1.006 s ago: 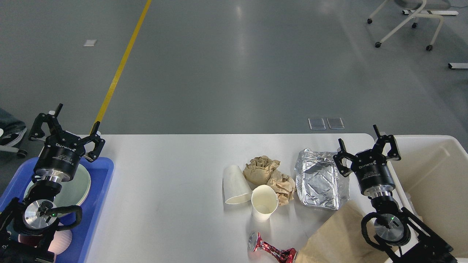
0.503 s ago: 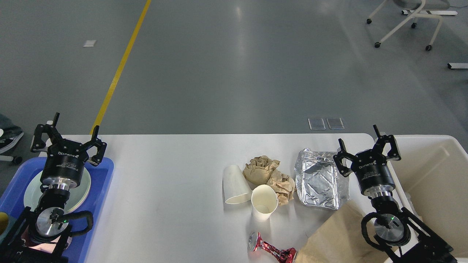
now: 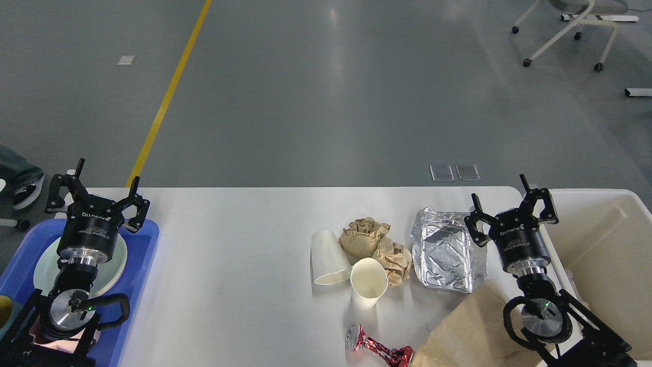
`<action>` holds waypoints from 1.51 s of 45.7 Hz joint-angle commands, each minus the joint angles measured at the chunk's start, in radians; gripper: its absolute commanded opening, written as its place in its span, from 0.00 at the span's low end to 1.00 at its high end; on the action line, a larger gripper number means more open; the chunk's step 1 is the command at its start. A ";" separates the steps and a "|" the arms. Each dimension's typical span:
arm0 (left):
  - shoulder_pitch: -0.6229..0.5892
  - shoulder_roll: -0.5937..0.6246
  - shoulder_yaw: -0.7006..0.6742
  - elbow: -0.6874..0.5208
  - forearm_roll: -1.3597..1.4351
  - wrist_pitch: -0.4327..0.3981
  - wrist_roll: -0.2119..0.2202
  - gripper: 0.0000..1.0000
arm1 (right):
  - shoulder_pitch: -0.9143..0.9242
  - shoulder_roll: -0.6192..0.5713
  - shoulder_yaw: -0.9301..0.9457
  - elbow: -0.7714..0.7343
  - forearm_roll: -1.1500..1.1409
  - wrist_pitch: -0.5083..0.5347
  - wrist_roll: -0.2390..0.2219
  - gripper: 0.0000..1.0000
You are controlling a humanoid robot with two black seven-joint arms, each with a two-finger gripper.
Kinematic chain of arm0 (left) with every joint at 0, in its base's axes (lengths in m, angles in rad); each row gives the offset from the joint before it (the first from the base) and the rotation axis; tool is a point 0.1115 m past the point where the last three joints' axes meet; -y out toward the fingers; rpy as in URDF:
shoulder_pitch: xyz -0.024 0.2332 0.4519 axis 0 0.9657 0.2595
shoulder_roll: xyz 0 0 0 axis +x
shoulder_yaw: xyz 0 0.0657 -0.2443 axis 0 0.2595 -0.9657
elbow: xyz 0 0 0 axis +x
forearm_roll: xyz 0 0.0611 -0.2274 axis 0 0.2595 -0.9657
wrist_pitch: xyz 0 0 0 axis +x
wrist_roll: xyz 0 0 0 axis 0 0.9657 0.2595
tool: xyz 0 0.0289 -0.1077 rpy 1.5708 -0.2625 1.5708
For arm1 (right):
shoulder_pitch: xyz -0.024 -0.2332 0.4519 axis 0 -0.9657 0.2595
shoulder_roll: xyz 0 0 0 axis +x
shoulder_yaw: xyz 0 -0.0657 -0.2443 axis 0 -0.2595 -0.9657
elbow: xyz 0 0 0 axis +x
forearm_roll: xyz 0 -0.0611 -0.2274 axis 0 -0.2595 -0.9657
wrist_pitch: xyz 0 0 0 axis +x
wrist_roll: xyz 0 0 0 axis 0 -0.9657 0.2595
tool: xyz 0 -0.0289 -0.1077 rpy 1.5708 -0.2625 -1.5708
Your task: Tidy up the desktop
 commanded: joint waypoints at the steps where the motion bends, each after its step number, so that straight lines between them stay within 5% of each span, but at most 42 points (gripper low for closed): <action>1: 0.006 -0.010 0.008 0.005 0.002 -0.002 0.000 0.96 | 0.000 0.000 0.000 0.000 0.001 0.000 0.000 1.00; 18: -0.004 -0.029 0.043 0.067 0.007 -0.041 0.000 0.96 | 0.000 0.000 0.000 0.000 0.000 0.000 0.000 1.00; 35: 0.004 -0.024 0.040 0.133 0.001 -0.203 -0.016 0.96 | 0.000 0.000 0.000 0.000 0.000 0.000 0.000 1.00; 69: 0.004 -0.022 0.042 0.139 0.001 -0.206 -0.029 0.96 | 0.000 0.000 0.000 0.000 0.000 0.000 0.000 1.00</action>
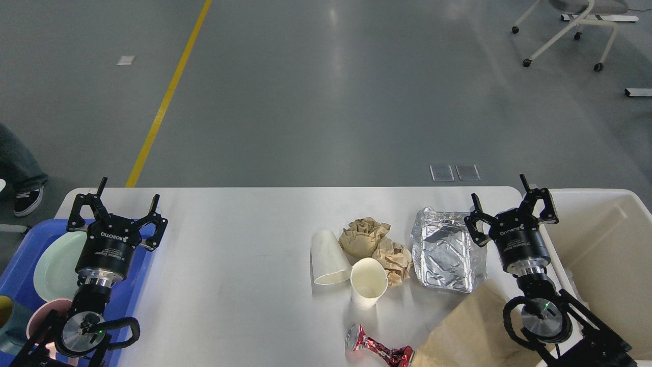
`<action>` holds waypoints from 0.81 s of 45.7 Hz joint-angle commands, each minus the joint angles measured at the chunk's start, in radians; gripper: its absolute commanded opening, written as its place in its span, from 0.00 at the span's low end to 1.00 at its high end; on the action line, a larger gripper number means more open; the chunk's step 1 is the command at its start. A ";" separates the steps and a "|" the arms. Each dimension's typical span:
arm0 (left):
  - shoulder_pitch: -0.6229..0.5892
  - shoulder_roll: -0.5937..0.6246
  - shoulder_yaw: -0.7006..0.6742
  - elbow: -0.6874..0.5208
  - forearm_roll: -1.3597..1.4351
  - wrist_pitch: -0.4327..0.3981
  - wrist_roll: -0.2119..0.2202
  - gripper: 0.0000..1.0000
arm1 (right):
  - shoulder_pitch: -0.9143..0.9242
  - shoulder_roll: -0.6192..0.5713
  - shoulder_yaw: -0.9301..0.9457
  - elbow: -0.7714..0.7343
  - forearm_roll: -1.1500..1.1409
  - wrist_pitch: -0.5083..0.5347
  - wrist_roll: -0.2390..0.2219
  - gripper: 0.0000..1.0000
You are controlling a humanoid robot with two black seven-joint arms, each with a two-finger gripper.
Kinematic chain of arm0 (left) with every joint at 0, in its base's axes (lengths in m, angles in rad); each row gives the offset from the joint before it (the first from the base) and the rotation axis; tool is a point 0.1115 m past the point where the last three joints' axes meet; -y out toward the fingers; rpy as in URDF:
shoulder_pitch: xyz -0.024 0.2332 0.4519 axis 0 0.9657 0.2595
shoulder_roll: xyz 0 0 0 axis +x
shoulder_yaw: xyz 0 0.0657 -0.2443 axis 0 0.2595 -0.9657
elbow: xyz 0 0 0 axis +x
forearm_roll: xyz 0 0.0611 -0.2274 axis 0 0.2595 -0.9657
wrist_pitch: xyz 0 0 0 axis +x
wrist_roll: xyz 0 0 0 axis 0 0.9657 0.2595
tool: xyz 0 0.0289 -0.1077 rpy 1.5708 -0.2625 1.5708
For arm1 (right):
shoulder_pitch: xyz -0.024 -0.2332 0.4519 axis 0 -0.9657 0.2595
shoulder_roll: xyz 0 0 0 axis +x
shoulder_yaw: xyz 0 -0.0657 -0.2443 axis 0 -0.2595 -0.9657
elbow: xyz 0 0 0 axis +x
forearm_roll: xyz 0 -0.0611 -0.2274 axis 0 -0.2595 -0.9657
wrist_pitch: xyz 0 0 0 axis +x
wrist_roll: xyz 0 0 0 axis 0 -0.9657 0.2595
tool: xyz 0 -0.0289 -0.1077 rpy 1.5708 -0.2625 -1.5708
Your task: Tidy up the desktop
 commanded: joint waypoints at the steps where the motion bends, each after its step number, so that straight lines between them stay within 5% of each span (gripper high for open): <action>1: -0.002 0.002 0.000 0.000 0.000 0.001 -0.002 0.96 | 0.000 0.000 0.000 0.000 0.001 0.000 0.000 1.00; 37: -0.002 0.003 0.000 0.000 0.000 0.001 0.000 0.96 | -0.009 0.000 0.032 0.014 0.029 0.011 0.002 1.00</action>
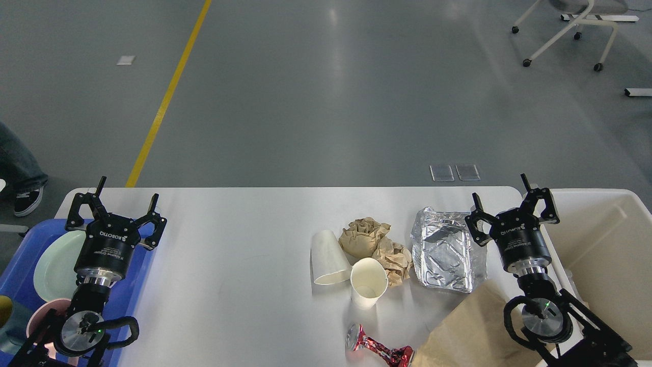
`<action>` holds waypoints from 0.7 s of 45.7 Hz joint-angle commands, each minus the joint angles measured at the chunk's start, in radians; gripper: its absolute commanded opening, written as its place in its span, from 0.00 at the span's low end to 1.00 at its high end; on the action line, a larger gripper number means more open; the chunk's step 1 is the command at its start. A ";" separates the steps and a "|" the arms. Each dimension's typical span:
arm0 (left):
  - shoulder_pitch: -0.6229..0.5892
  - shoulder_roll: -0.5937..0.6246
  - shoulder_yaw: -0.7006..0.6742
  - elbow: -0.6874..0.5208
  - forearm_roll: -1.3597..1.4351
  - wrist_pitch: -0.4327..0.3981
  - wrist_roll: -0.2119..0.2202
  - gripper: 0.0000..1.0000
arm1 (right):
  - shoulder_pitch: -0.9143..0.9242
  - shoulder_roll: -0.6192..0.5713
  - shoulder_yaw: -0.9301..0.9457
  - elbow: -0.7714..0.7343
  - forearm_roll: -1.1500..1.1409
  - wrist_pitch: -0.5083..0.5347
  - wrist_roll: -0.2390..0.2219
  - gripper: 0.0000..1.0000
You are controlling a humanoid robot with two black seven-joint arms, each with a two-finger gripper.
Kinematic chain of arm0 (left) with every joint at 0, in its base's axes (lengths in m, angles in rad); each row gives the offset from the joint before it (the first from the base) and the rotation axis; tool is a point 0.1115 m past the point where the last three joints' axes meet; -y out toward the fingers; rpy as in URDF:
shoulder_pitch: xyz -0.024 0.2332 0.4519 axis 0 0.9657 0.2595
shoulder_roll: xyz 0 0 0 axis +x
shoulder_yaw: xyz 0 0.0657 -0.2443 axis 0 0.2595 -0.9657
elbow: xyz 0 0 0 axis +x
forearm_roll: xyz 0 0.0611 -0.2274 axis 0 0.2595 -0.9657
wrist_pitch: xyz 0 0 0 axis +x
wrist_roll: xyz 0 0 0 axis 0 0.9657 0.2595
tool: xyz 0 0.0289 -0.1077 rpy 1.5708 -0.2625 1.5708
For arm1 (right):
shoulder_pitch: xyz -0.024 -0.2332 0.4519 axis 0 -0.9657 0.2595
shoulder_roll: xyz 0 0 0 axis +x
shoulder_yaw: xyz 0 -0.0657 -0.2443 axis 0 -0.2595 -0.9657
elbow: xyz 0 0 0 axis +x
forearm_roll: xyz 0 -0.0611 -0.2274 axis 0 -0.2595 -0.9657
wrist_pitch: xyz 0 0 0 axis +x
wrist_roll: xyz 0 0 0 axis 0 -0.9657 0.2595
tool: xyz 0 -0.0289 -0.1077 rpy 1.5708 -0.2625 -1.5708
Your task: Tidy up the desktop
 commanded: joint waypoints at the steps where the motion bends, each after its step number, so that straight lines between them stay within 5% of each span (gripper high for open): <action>1: 0.000 0.000 0.000 0.000 0.000 0.000 0.000 0.96 | -0.005 -0.001 0.029 0.013 0.024 0.015 0.000 1.00; 32: 0.000 0.000 0.000 0.000 0.000 -0.001 0.002 0.96 | 0.006 -0.002 0.062 0.000 0.026 0.022 -0.017 1.00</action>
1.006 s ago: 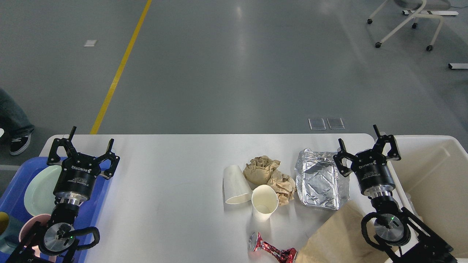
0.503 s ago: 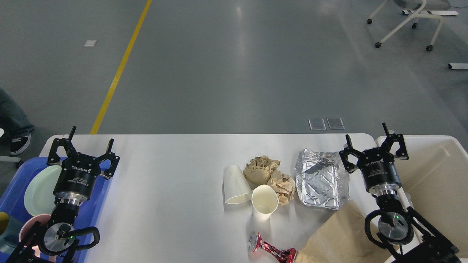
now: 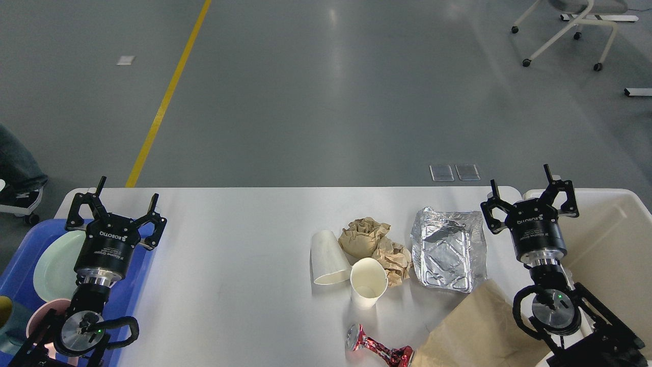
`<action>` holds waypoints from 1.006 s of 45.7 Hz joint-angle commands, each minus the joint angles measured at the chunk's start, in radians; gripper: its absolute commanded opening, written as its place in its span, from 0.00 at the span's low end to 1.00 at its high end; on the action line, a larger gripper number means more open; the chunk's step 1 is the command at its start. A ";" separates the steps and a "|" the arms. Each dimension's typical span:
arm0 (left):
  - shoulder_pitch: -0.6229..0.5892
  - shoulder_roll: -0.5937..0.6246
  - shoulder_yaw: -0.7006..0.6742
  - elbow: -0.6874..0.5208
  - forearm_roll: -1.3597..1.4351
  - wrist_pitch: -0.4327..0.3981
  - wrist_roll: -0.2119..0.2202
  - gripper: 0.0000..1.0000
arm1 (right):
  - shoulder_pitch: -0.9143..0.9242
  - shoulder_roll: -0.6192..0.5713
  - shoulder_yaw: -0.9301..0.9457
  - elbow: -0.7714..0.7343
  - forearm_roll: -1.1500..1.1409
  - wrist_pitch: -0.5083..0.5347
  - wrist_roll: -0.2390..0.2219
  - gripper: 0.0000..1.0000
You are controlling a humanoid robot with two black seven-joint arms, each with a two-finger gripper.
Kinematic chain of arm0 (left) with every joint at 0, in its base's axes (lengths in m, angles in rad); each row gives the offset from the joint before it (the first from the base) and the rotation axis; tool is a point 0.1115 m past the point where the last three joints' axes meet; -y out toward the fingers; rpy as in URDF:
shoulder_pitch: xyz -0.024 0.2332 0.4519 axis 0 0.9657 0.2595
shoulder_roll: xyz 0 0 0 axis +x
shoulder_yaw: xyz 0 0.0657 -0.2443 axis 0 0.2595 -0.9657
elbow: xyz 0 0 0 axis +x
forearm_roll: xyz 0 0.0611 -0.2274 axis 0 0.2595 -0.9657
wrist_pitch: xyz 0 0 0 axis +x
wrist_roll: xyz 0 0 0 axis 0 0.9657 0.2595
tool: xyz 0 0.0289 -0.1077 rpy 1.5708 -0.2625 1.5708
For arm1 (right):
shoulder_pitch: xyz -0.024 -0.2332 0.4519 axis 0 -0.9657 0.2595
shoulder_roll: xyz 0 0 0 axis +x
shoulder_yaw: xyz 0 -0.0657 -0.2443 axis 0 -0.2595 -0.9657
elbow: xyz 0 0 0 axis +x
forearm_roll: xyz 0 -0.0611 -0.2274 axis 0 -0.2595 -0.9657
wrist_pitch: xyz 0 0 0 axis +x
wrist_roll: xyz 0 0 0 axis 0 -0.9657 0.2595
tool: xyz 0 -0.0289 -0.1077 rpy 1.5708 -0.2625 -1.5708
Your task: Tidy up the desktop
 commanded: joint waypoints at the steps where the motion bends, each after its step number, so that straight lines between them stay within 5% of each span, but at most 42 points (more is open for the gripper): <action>1: 0.000 0.000 0.000 0.000 0.000 0.001 0.000 0.96 | -0.006 0.000 -0.025 -0.006 0.000 0.004 -0.004 1.00; 46: 0.000 0.000 0.001 0.000 0.000 -0.001 0.001 0.96 | -0.001 0.011 -0.050 -0.076 0.003 0.006 -0.002 1.00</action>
